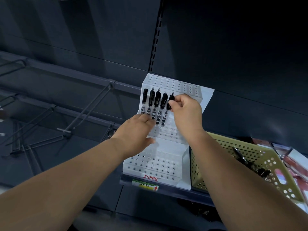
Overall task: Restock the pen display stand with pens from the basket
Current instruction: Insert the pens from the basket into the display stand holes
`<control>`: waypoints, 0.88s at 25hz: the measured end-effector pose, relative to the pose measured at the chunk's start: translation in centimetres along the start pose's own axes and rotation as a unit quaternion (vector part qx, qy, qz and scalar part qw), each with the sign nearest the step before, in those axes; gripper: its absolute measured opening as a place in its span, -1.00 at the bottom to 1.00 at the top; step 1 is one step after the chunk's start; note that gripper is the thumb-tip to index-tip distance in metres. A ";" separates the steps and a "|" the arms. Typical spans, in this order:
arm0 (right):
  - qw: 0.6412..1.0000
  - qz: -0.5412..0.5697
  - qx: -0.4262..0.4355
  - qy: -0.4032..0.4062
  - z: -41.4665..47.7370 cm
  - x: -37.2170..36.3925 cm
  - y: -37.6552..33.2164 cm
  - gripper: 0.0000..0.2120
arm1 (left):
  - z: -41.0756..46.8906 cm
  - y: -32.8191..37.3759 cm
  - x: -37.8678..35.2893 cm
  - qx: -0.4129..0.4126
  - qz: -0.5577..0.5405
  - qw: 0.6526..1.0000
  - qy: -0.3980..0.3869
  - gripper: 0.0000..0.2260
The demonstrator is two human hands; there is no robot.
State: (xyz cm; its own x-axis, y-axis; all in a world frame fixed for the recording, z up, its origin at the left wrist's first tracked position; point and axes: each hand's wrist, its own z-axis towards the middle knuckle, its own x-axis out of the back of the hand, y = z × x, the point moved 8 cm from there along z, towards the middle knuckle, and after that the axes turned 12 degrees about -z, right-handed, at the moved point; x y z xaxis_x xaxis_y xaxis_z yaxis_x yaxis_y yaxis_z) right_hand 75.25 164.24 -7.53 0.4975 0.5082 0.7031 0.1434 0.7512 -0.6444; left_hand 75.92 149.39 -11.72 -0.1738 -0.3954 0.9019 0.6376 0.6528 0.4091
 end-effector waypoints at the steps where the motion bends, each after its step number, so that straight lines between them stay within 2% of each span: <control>1: 1.000 -0.006 0.000 0.000 0.1 -0.1 0.0 -0.87 | 0.0 0.0 -0.1 -0.001 -0.001 1.000 0.001 -0.44; 8: 0.999 -0.044 0.017 0.006 0.3 -0.3 -0.5 -0.86 | 0.3 -0.2 -0.2 0.011 -0.004 1.000 -0.005 -0.46; 11: 1.000 -0.002 -0.018 -0.010 -0.2 0.1 0.0 -0.85 | 0.6 -0.2 -0.1 0.028 -0.006 0.999 -0.021 -0.48; 13: 0.998 0.043 -0.039 -0.015 -1.1 1.0 0.9 -0.74 | 0.8 0.2 0.2 0.034 -0.002 0.999 -0.022 -0.47; 15: 0.996 0.070 -0.047 -0.020 -2.2 2.3 2.1 -0.71 | 0.7 1.2 0.7 0.025 0.008 1.000 0.010 -0.46; 18: 0.997 0.053 -0.047 -0.016 -3.5 4.7 5.1 -0.79 | 0.8 4.2 0.8 -0.011 -0.022 0.998 0.054 -0.45; 20: 0.998 0.023 -0.051 -0.022 -4.1 6.6 8.1 -0.83 | 1.3 6.7 0.0 -0.035 -0.043 0.998 0.044 -0.45; 22: 0.996 -0.006 -0.063 -0.061 -4.5 8.0 11.8 -0.80 | 2.1 9.2 -1.3 -0.057 -0.047 0.997 0.022 -0.45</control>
State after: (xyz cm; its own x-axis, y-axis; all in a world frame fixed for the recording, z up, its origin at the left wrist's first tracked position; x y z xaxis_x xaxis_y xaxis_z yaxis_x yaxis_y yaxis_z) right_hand 84.78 175.24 -10.81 0.3890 0.5523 0.7374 0.2590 0.7025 -0.6628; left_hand 80.43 157.29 -8.84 -0.2058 -0.4802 0.8527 0.7017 0.5349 0.4706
